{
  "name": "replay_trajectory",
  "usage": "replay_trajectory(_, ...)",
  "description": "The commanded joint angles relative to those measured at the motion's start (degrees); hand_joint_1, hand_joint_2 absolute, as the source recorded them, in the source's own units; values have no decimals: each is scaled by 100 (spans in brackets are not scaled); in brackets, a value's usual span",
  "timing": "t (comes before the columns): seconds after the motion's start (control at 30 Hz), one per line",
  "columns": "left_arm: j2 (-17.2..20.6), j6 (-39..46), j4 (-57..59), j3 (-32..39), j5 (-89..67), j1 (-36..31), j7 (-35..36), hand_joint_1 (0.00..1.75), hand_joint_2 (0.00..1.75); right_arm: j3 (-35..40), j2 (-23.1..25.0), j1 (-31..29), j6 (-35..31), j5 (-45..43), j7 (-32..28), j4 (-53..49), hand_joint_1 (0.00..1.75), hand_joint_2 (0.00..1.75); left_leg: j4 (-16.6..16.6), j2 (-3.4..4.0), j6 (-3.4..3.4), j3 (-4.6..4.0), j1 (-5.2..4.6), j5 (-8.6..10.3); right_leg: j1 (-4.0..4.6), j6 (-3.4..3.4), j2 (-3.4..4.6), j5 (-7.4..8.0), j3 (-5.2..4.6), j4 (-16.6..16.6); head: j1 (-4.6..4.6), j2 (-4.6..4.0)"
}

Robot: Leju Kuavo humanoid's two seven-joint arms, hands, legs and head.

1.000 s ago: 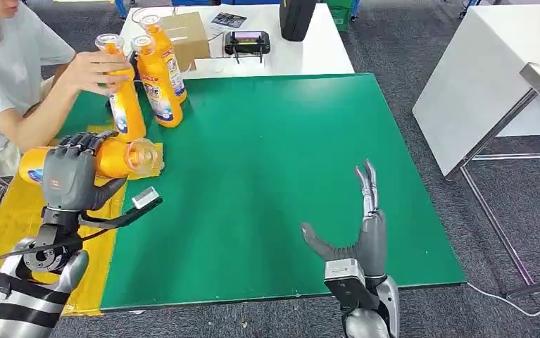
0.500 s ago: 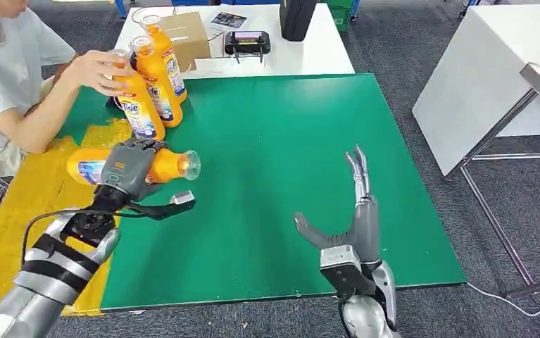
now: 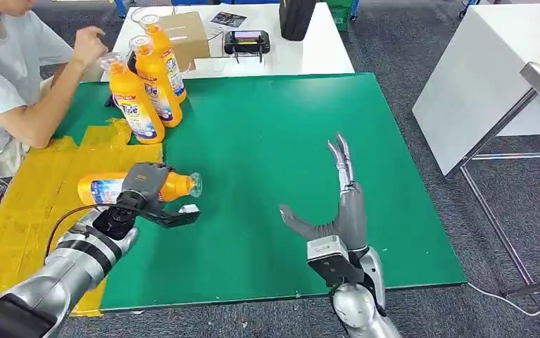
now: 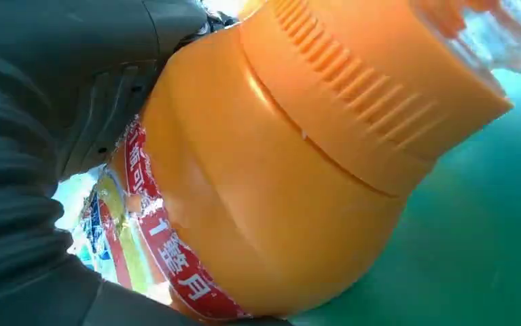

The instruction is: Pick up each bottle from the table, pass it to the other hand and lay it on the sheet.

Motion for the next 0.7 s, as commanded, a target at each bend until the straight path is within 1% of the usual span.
replay_trajectory(0.03, -212, 118, 1926, -47, -6, -642, 364, 175, 175, 377, -180, -414, -9, -29, 73, 641, 0, 175, 1, -9, -7, 18, 11, -9, 4, -10, 32, -6, 20, -4, 0, 0)
replay_trajectory(0.07, -184, 256, 1884, -48, -6, -608, 435, 87, 175, 385, -187, -416, -6, -31, 80, 645, 0, 175, 2, -9, -6, 12, 9, -7, 4, -8, 24, -5, 15, -3, 2, 0)
replay_trajectory(0.1, -171, 310, 1921, -58, -6, -602, 461, 7, 175, 391, -192, -419, -11, -32, 83, 651, 0, 175, 5, -12, -8, 22, 12, -13, 4, -11, 36, -10, 25, -1, 0, 0)
replay_trajectory(0.13, -165, 469, 1921, -18, -6, -580, 497, 0, 175, 404, -207, -423, -11, -39, 96, 655, 0, 175, 3, -7, -7, 18, 11, -11, 4, -9, 34, -7, 20, -2, 0, 0)
replay_trajectory(0.23, -159, 660, 1888, 84, 44, -521, 443, 0, 175, 406, -222, -411, -15, -48, 103, 650, 0, 175, 4, -14, -8, 26, 13, -15, 5, -11, 38, -11, 30, -1, 0, 0)
replay_trajectory(0.27, -155, 887, 1827, 185, 72, -466, 392, 0, 175, 404, -235, -394, -14, -67, 110, 634, 0, 175, 1, -8, -5, 15, 9, -8, 3, -8, 27, -5, 19, -4, 0, 0)
replay_trajectory(0.3, -143, 990, 1779, 191, 48, -439, 402, 0, 175, 402, -241, -385, -14, -76, 113, 623, 0, 175, 5, -12, -8, 25, 13, -15, 5, -11, 39, -11, 30, -2, 0, 0)
replay_trajectory(0.33, -160, 1336, 1717, 329, 11, -360, 383, 0, 175, 392, -260, -350, -24, -97, 118, 598, 0, 175, 2, -11, -7, 25, 12, -13, 4, -11, 37, -10, 30, -3, 0, 0)
replay_trajectory(0.37, -164, 1497, 1672, 385, -6, -314, 392, 0, 175, 386, -269, -330, -23, -114, 122, 587, 0, 175, 3, -10, -6, 23, 10, -13, 3, -10, 36, -9, 28, -3, 0, 0)
replay_trajectory(0.4, -167, 1506, 1670, 386, -6, -302, 397, 0, 175, 385, -274, -322, -23, -114, 122, 587, 0, 175, -2, -7, -5, 17, 8, -8, 1, -8, 28, -5, 22, -4, 0, 0)
replay_trajectory(0.43, -160, 1601, 1614, 389, -6, -269, 421, 0, 175, 382, -281, -306, -23, -122, 122, 578, 0, 175, 0, -10, -8, 30, 11, -15, 3, -11, 42, -10, 35, -5, 0, 0)
replay_trajectory(0.47, -162, 1811, 1542, 439, -6, -219, 452, 0, 175, 376, -285, -287, -23, -139, 124, 572, 0, 175, 0, -12, -7, 24, 9, -12, 1, -10, 36, -9, 29, -4, 0, 0)
replay_trajectory(0.5, -162, 1811, 1542, 439, -6, -219, 452, 0, 175, 376, -285, -287, -23, -139, 124, 572, 0, 175, -2, -11, -6, 20, 9, -9, 2, -9, 28, -7, 26, -6, 0, 0)
replay_trajectory(0.57, -176, 2235, 1350, 597, 2, -91, 493, 0, 175, 361, -297, -223, -26, -163, 129, 551, 0, 175, -1, -15, -8, 27, 10, -13, 2, -11, 35, -11, 33, -5, 0, 0)
replay_trajectory(0.63, -212, 2576, 1147, 837, 98, 55, 336, 0, 175, 347, -320, -142, -14, -208, 126, 507, 0, 175, -4, -11, -5, 15, 6, -6, 1, -7, 20, -5, 19, -6, 0, 0)
replay_trajectory(0.67, -278, 2756, 338, 1347, 760, 428, -329, 0, 175, 312, -333, -35, 37, -357, 91, 418, 0, 175, -1, -17, -7, 22, 9, -11, 2, -10, 28, -10, 28, -5, 0, 0)
replay_trajectory(0.7, -269, 2756, 288, 1363, 763, 482, -349, 0, 175, 306, -351, 2, 39, -374, 77, 402, 0, 175, -5, -19, -6, 23, 8, -9, 2, -8, 23, -9, 28, -9, 0, 0)
